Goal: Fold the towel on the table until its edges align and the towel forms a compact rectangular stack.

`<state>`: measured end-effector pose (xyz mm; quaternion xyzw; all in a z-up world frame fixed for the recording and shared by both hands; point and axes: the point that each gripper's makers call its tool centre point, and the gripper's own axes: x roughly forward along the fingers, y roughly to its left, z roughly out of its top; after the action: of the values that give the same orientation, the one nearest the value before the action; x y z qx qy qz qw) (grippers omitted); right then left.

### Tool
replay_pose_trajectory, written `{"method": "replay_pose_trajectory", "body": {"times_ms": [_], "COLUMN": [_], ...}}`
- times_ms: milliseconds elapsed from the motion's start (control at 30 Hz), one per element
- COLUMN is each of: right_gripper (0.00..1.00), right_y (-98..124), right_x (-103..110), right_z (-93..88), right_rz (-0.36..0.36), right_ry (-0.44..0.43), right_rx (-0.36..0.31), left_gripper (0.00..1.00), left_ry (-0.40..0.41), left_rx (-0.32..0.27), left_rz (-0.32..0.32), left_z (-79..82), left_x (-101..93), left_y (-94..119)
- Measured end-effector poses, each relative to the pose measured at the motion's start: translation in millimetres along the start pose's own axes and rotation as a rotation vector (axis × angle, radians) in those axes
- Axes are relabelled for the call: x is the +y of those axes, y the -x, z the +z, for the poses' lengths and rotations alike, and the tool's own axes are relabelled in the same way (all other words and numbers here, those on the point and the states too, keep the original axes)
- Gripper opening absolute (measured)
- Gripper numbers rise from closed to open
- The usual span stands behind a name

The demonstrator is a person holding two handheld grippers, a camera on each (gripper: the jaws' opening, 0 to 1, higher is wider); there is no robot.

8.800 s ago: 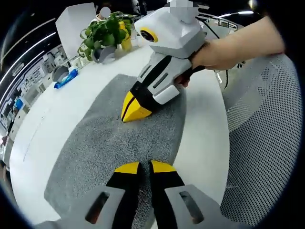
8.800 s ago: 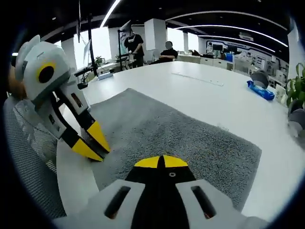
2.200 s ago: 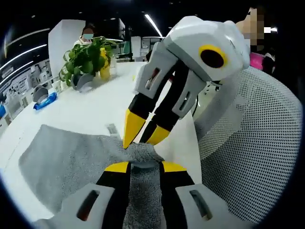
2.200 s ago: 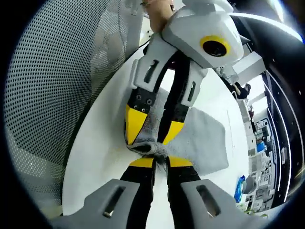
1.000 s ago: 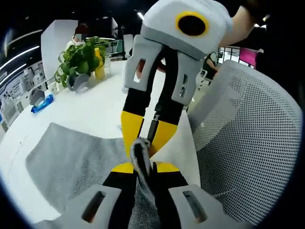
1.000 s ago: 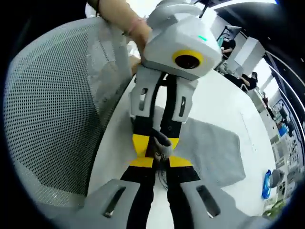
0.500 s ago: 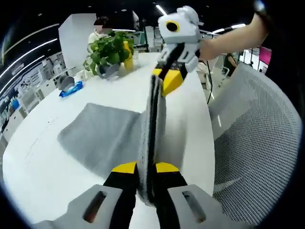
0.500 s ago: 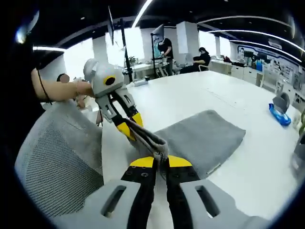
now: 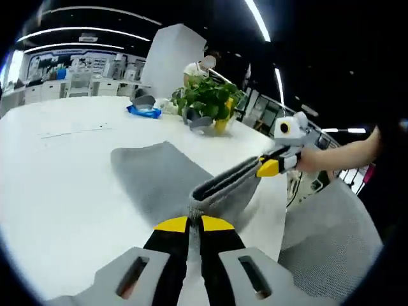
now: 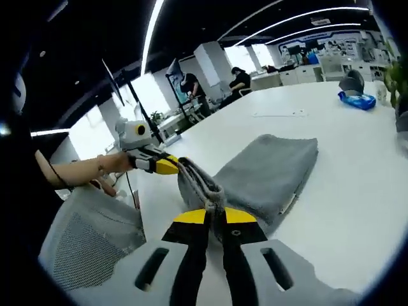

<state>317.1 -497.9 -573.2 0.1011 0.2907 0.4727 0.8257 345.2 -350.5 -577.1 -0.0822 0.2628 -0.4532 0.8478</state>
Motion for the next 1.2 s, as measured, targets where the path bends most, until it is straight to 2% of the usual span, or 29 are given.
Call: {"method": "replay_pose_trajectory", "body": {"times_ms": [200, 267, 500, 600, 667, 867, 967, 1067, 1200], "right_gripper": [0.05, 0.05, 0.05, 0.05, 0.05, 0.05, 0.05, 0.05, 0.05], "right_y": [4, 6, 21, 29, 33, 45, 54, 64, 75], "right_x": [-7, -8, 0, 12, 18, 35, 46, 57, 76], "right_z": [-0.8, 1.5, 26.3, 39.7, 43.3, 59.1, 70.1, 81.6, 94.6], "right_rz": [-0.014, -0.013, 0.040, 0.094, 0.105, 0.166, 0.219, 0.284, 0.373], "right_ry": [-0.087, -0.110, -0.186, -0.207, -0.201, -0.190, -0.175, -0.171, -0.163], "right_rx": [-0.044, -0.069, -0.217, -0.282, -0.294, -0.366, -0.409, -0.452, -0.484], "left_gripper": [0.03, 0.02, 0.02, 0.01, 0.01, 0.01, 0.01, 0.01, 0.01], "left_ry": [0.000, 0.028, 0.089, 0.110, 0.112, 0.156, 0.168, 0.180, 0.188], "left_rx": [0.033, 0.017, -0.148, -0.216, -0.252, -0.326, -0.373, -0.426, -0.475], "left_rz": [-0.008, -0.029, -0.151, -0.203, -0.230, -0.335, -0.394, -0.480, -0.579], "left_z": [-9.9, -5.6, 34.1, 48.6, 56.9, 75.5, 85.7, 96.4, 107.7], "left_x": [-5.0, -8.2, -28.4, -35.9, -40.2, -60.6, -71.7, -85.6, -102.1], "left_y": [-10, -8, 4, 11, 16, 30, 38, 47, 60]}}
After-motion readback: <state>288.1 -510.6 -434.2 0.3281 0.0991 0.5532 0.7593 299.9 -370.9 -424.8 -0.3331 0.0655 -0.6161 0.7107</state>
